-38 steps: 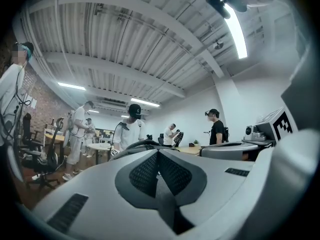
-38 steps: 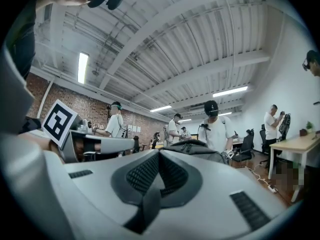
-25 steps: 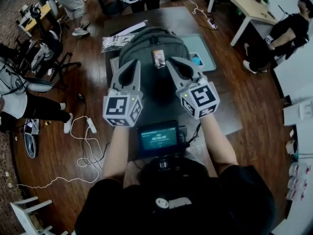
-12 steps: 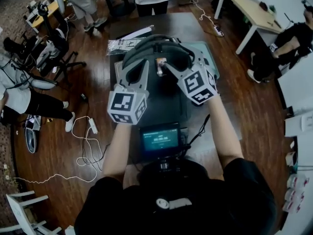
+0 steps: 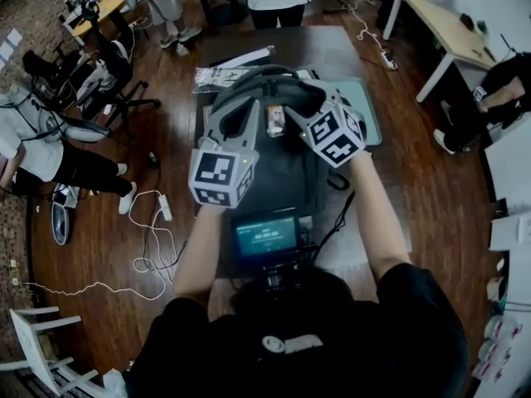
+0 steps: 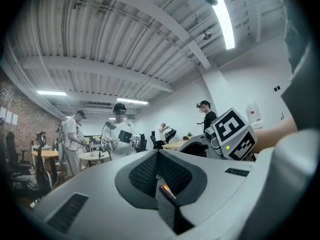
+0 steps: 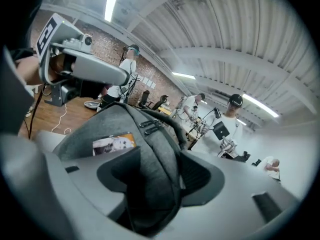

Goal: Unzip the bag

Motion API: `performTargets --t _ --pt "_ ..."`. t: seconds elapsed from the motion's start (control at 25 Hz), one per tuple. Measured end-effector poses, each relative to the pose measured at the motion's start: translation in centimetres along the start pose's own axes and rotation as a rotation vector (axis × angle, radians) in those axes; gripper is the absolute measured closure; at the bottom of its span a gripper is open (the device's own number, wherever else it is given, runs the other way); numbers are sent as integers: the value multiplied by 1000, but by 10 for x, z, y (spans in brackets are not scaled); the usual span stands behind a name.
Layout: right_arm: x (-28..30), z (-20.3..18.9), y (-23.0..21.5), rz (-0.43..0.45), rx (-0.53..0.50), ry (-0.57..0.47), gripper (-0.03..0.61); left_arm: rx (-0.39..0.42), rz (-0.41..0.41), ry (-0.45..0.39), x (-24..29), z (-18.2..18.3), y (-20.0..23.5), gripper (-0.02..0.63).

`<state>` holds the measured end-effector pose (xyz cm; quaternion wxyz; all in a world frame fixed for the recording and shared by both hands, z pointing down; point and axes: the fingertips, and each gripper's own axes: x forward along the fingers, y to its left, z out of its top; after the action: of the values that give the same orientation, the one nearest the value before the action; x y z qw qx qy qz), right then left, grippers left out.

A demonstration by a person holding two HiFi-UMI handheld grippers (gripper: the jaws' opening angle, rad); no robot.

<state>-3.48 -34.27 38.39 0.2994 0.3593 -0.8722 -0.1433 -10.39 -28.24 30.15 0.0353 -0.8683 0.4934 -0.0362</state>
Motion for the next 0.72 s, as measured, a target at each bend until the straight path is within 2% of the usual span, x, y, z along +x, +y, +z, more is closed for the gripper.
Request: performTargets --t 0.12,0.24,0.28,0.4,0.52,0.6,0.72 --pt "0 4 -1 12 27 -20 385 110 19 21 6 -1 7 614" --pt "-10 11 -2 13 75 -41 450 246 -28 70 14 -9 2 571" --pt "-11 13 -1 14 77 -43 457 292 -45 97 17 -14 -1 528" --pt "-12 16 1 20 79 -49 463 457 -55 179 27 -29 -3 460" --pt "-16 18 3 19 75 -52 463 620 -6 233 34 -36 4 460" --pt "-18 17 5 13 71 -52 463 681 -10 271 37 -44 4 459" --pt "-22 18 8 14 70 -57 463 719 -24 296 38 -51 2 459"
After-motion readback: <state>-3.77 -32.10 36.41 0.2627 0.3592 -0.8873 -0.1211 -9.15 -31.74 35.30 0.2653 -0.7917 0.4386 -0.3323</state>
